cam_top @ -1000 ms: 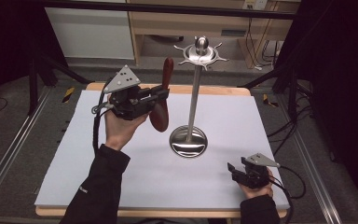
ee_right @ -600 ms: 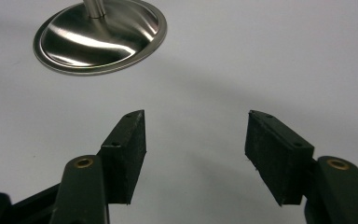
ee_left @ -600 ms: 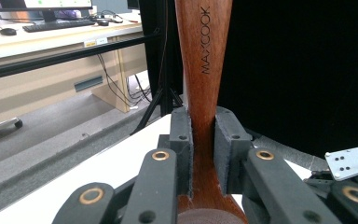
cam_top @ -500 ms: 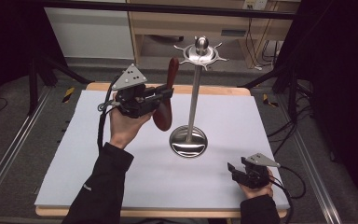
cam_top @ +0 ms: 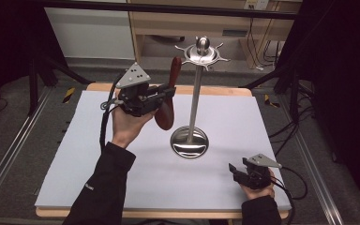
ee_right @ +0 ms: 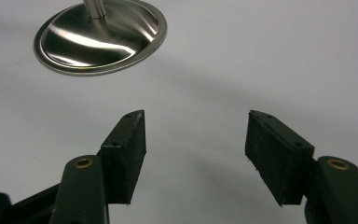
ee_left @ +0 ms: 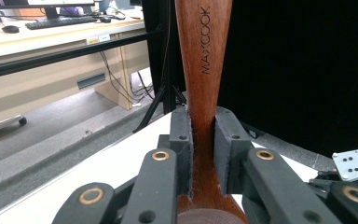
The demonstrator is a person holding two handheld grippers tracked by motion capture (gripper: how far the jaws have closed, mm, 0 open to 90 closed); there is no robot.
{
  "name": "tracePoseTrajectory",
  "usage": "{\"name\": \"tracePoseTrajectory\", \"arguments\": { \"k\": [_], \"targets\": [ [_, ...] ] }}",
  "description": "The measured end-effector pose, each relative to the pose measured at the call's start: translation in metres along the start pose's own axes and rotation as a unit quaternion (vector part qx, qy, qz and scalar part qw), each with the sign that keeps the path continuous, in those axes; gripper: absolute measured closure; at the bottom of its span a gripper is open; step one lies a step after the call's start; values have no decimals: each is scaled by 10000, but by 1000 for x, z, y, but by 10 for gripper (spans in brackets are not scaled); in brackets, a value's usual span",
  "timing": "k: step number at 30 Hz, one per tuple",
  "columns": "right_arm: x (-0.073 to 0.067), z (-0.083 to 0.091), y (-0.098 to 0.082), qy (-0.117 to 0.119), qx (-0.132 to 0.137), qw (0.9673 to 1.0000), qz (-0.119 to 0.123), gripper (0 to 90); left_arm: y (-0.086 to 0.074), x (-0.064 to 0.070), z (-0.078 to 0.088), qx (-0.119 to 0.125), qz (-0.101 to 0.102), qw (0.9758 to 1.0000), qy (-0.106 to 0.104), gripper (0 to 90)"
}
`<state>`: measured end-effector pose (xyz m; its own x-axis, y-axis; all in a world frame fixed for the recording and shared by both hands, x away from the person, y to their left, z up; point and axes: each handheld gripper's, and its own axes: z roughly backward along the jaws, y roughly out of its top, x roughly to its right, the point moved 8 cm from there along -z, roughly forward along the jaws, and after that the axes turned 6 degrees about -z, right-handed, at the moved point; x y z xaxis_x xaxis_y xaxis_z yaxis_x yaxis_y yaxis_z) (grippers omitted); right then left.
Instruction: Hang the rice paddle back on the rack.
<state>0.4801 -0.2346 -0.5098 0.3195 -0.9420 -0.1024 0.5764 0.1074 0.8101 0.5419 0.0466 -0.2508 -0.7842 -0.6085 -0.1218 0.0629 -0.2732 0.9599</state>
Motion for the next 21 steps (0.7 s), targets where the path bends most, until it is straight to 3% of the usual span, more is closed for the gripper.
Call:
{"name": "tracePoseTrajectory", "arguments": {
  "k": [21],
  "targets": [
    [1,0,0,-3,22,10000,32,383,2,0,-13,-18,25,10000,-47,780]
  ]
}}
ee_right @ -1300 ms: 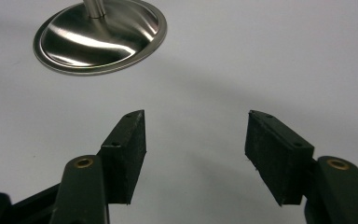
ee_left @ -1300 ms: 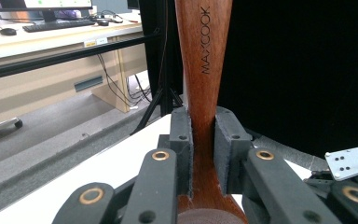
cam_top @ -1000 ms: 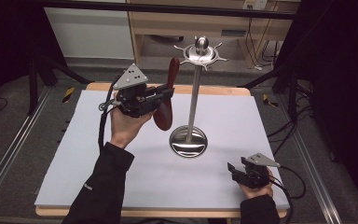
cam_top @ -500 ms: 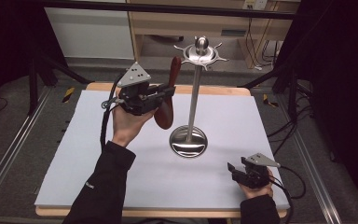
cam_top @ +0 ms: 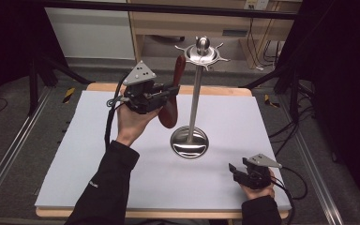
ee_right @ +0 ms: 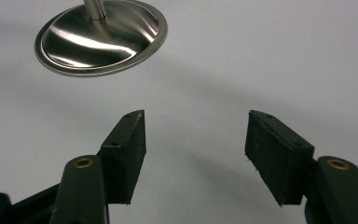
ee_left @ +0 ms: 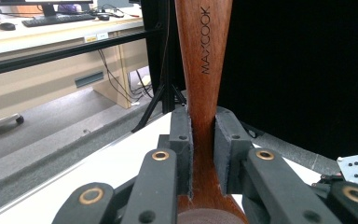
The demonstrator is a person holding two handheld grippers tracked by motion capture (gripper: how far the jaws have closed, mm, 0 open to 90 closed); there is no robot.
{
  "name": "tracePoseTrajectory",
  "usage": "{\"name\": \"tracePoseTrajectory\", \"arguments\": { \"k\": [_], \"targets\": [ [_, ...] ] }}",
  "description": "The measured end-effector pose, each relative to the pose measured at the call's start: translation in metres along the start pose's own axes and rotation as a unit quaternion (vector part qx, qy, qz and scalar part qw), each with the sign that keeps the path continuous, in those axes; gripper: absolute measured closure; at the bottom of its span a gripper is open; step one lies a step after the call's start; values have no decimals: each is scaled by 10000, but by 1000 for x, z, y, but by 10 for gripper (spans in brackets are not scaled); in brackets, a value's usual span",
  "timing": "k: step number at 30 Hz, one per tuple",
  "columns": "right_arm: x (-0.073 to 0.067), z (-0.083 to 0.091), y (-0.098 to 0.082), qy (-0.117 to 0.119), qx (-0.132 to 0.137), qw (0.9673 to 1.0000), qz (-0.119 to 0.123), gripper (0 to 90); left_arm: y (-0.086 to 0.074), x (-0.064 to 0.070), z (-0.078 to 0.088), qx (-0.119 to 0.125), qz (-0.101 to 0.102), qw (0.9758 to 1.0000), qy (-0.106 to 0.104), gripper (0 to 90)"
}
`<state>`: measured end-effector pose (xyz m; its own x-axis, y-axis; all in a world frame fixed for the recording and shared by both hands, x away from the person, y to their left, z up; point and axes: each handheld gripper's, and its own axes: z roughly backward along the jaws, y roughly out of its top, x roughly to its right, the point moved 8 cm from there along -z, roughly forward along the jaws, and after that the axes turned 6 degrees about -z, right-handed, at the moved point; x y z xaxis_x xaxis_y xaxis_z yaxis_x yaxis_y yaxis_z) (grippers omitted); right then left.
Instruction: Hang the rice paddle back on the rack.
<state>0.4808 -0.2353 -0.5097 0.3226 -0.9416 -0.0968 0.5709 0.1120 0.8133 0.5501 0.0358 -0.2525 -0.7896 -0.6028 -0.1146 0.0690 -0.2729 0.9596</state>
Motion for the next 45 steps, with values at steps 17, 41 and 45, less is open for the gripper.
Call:
{"name": "tracePoseTrajectory", "arguments": {
  "k": [17,41,45],
  "targets": [
    [-1,0,0,21,-6,10000,-17,382,-2,0,-10,142,42,9999,20,780],
    [-1,-1,-1,25,-24,10000,-50,358,-5,3,-16,166,194,9997,69,760],
    [-1,-1,-1,19,-33,10000,-50,355,-7,2,-14,105,151,9998,125,713]
  ]
}}
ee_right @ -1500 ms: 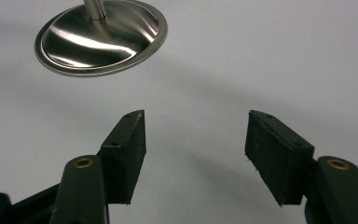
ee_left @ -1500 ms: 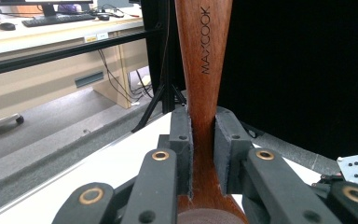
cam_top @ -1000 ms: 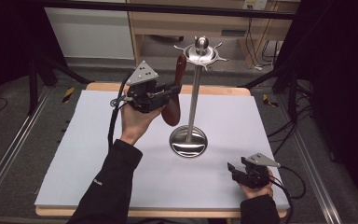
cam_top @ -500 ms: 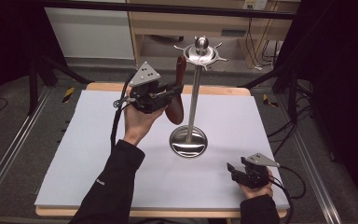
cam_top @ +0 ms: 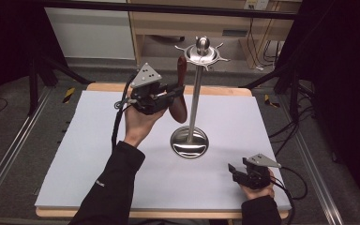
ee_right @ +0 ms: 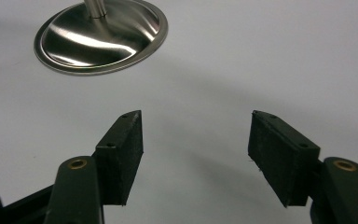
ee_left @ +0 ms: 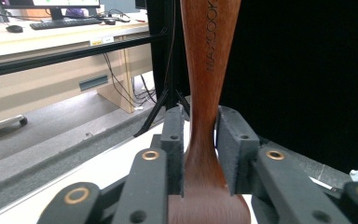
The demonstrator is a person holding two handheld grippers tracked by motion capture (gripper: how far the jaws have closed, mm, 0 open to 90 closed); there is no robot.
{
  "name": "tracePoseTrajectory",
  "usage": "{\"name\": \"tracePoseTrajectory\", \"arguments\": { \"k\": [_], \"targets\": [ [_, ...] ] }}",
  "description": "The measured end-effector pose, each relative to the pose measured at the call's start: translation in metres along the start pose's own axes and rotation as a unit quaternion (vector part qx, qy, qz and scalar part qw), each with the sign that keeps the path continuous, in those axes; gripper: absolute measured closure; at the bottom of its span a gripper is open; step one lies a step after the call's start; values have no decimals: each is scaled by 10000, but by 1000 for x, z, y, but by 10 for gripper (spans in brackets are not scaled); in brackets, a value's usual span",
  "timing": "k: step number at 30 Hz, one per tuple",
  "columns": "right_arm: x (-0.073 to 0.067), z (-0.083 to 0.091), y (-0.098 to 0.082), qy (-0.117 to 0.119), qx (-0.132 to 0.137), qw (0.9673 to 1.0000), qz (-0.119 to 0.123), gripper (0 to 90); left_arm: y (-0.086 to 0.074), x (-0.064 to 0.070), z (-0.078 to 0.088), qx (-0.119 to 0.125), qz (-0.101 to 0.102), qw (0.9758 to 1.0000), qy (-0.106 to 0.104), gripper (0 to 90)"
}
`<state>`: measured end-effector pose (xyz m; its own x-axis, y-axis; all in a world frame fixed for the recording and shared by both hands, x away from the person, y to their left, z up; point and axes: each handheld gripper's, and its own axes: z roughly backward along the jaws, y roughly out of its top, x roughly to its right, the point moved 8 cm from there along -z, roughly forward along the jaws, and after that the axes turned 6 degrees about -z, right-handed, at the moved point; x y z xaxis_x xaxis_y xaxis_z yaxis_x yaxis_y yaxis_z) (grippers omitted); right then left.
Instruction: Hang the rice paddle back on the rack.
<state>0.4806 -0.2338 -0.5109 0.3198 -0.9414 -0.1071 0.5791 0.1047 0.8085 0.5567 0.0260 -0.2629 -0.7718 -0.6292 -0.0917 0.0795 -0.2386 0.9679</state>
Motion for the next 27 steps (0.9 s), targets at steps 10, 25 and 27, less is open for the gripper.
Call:
{"name": "tracePoseTrajectory", "arguments": {
  "k": [10,25,27],
  "targets": [
    [1,0,0,-32,-6,10000,3,349,-12,-3,15,-17,-66,9999,94,572],
    [2,-1,-1,-92,-10,10000,37,329,-54,-13,43,-97,-55,9998,193,473],
    [3,-1,-1,-131,-1,9999,75,325,-62,-14,46,-161,-75,9996,226,469]
  ]
}}
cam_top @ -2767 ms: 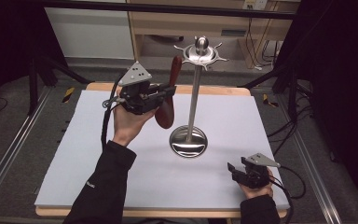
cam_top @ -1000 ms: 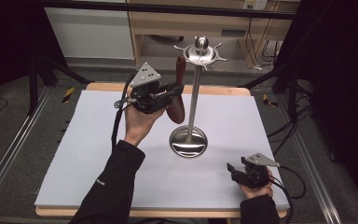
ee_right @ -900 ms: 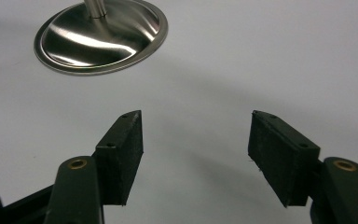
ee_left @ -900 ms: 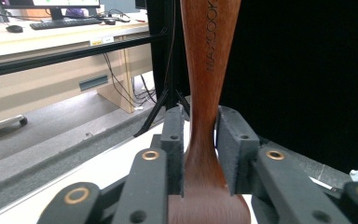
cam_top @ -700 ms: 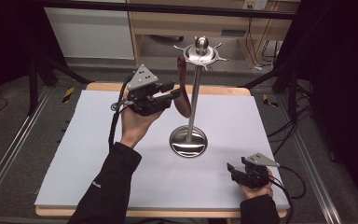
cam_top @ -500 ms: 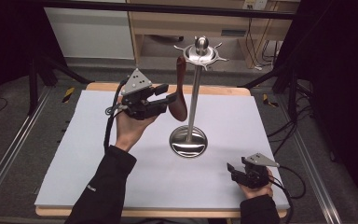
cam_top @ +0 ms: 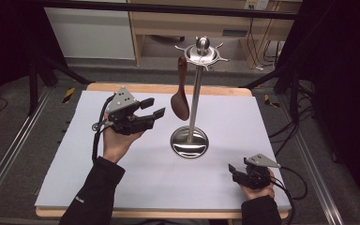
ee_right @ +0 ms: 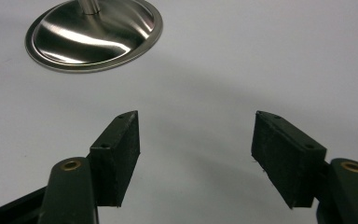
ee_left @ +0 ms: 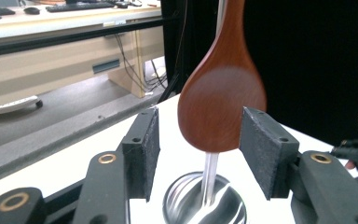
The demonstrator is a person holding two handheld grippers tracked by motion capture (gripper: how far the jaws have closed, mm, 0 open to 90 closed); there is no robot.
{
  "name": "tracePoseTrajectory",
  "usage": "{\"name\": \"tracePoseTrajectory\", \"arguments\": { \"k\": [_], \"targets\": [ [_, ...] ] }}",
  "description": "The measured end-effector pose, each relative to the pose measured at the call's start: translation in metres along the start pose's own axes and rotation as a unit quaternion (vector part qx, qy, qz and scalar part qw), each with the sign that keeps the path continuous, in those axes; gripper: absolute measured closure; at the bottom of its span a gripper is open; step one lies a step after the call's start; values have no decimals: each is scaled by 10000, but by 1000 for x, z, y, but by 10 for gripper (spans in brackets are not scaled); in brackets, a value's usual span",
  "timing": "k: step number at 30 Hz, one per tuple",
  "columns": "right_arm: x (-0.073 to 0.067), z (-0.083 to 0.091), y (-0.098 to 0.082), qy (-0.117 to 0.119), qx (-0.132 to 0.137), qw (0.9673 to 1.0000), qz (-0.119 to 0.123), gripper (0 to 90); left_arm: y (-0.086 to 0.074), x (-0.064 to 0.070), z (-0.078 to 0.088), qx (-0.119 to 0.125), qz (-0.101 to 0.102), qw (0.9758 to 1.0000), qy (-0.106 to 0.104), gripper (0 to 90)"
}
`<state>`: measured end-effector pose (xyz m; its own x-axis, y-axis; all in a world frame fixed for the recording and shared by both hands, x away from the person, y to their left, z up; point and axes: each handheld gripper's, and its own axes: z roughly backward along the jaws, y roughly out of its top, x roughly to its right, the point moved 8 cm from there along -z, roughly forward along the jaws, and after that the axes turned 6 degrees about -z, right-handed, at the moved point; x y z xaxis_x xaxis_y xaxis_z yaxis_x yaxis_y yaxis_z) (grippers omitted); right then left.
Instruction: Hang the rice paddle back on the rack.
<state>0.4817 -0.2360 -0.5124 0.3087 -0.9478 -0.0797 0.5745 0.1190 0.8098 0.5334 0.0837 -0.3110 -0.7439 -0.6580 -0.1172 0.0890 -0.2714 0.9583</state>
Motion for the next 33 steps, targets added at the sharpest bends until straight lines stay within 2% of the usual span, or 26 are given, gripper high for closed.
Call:
{"name": "tracePoseTrajectory", "arguments": {
  "k": [5,14,20,28,33],
  "targets": [
    [0,0,0,-18,2,10000,-2,316,-21,-4,8,-83,58,9999,46,459],
    [0,0,0,-32,-21,10000,-44,310,-65,-10,22,-442,165,9988,124,443],
    [1,0,0,-66,-5,10000,-9,310,-93,-12,30,-684,207,9972,207,425],
    [2,0,-1,-86,-13,10000,19,310,-136,-18,43,-1066,306,9931,369,410],
    [2,1,-1,-94,-27,10000,2,310,-163,-26,54,-1265,450,9894,555,399]
  ]
}}
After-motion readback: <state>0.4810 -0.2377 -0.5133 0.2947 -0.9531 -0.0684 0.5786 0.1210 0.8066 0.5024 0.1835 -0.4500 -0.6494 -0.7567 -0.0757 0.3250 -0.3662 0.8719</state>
